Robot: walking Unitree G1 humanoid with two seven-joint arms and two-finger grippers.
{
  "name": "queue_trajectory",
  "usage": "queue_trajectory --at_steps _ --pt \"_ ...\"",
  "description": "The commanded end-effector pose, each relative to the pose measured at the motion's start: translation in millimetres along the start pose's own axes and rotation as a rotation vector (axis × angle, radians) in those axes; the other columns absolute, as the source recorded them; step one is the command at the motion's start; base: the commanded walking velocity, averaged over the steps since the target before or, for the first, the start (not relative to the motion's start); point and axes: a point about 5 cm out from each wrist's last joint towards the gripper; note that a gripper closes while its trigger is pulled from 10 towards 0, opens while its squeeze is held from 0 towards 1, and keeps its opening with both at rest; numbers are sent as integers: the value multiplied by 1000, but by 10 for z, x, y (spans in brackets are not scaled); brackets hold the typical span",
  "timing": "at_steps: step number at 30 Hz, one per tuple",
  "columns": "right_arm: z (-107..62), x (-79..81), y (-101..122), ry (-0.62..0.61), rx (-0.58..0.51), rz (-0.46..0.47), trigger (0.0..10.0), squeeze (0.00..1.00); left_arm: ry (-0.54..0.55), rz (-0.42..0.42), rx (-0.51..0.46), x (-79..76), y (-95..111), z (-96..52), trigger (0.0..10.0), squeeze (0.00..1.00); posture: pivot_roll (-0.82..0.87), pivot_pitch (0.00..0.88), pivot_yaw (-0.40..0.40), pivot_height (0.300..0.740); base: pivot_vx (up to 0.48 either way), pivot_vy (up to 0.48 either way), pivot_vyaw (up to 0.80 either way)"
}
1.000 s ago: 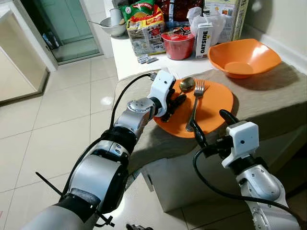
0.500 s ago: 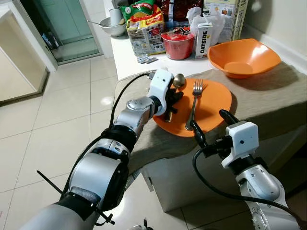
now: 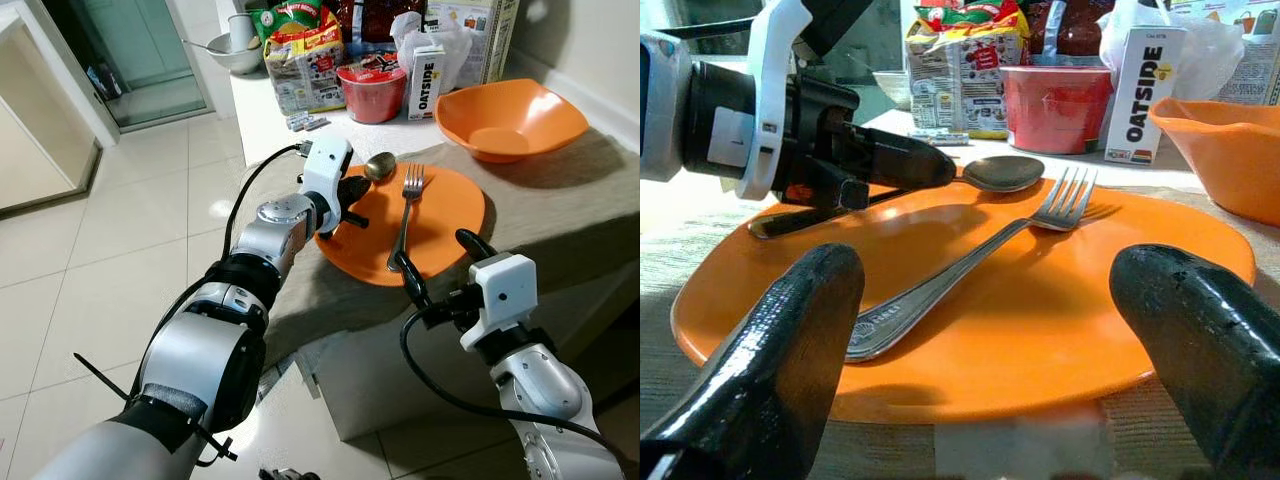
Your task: Setting the table
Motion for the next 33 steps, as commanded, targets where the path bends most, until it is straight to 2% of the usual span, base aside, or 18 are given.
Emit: queue_trajectory --at_steps 1,7,15,18,19,20,21,33 --pt "30 26 5 5 -5 0 10000 0 25 -4 -19 88 108 -19 0 0 -272 44 168 740 0 0 0" --pt "36 26 4 6 -6 2 10000 0 38 2 -16 117 108 -28 0 0 -269 42 167 740 0 0 0" --pt "39 38 -9 9 -4 2 10000 0 22 5 -25 81 139 -13 0 0 -268 33 168 740 0 0 0" --pt "39 39 -10 10 -5 0 10000 0 36 30 -10 89 133 -12 0 0 -268 29 168 740 0 0 0" --pt "40 41 -11 11 -5 0 10000 0 73 51 8 117 113 -18 10000 0 -268 29 168 740 0 0 0" --pt "40 41 -11 11 -5 0 10000 0 73 51 8 117 113 -18 10000 0 -268 29 168 740 0 0 0" --pt "41 41 -10 11 -5 0 10000 0 80 51 9 124 107 -21 10000 1000 -268 29 168 740 0 0 0" --pt "45 34 -13 11 -6 -3 10000 0 64 68 28 88 51 -15 10000 1000 -270 19 167 740 0 0 0"
Point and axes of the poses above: a point about 5 cm out from each wrist's last joint towards the gripper, its own z axis pointing out of the wrist towards the gripper, its own y axis along the axis of the wrist's last joint, x = y × z, and after that the axes turned 9 degrees about z, right-handed
